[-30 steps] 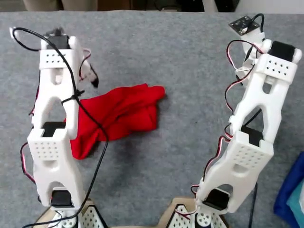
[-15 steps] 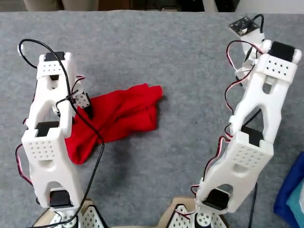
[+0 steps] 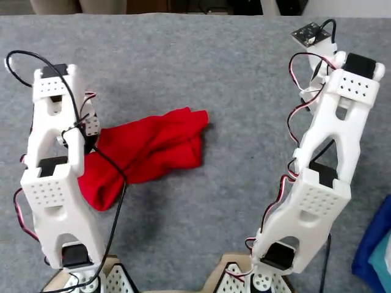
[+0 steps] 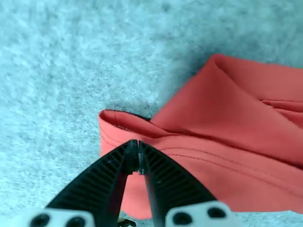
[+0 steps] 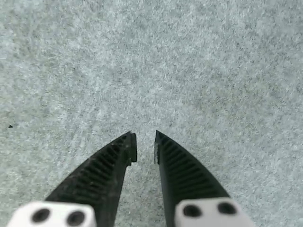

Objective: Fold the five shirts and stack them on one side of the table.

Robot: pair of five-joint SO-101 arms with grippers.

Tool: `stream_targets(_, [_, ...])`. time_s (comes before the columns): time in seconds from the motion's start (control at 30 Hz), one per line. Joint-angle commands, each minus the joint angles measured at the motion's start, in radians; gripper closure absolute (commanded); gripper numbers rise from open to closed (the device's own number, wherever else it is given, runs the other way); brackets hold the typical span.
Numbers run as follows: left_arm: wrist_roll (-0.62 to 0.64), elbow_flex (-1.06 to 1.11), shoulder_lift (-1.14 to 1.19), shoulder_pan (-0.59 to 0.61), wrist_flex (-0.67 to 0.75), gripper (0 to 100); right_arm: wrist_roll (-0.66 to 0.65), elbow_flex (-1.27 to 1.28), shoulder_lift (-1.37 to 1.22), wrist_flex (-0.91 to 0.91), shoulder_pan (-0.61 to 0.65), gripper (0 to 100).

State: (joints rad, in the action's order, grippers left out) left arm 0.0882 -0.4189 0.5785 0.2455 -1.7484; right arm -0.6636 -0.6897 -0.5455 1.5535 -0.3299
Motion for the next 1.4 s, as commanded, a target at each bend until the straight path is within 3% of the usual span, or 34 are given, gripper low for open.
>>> stream_targets(0.0, [-0.064,-0.011,-0.085,0.014,-0.011,97,0.014,0.002,0.074,-0.012,0.019,91.7])
stream_targets(0.23, [-0.227,0.143,-0.151,0.064,-0.011,79,0.014,0.002,0.074,-0.012,0.019,91.7])
stream_targets(0.5, [-0.301,0.189,-0.090,0.118,-0.008,81,0.014,0.004,0.074,-0.012,0.019,91.7])
stream_targets(0.73, [-0.290,0.186,0.010,0.074,0.011,99,0.014,0.004,0.074,-0.014,0.019,91.7])
stream_targets(0.87, [-0.222,0.163,0.010,0.084,0.012,98,0.014,0.004,0.074,-0.014,0.019,91.7])
stream_targets(1.13, [-0.207,0.031,-0.105,0.071,0.005,98,0.014,0.004,0.074,-0.014,0.019,91.7])
stream_targets(1.27, [-0.199,0.071,-0.131,0.051,0.005,97,0.014,0.004,0.074,-0.014,0.019,91.7])
stream_targets(1.37, [-0.201,0.155,-0.122,0.051,0.005,90,0.014,0.004,0.074,-0.014,0.019,91.7])
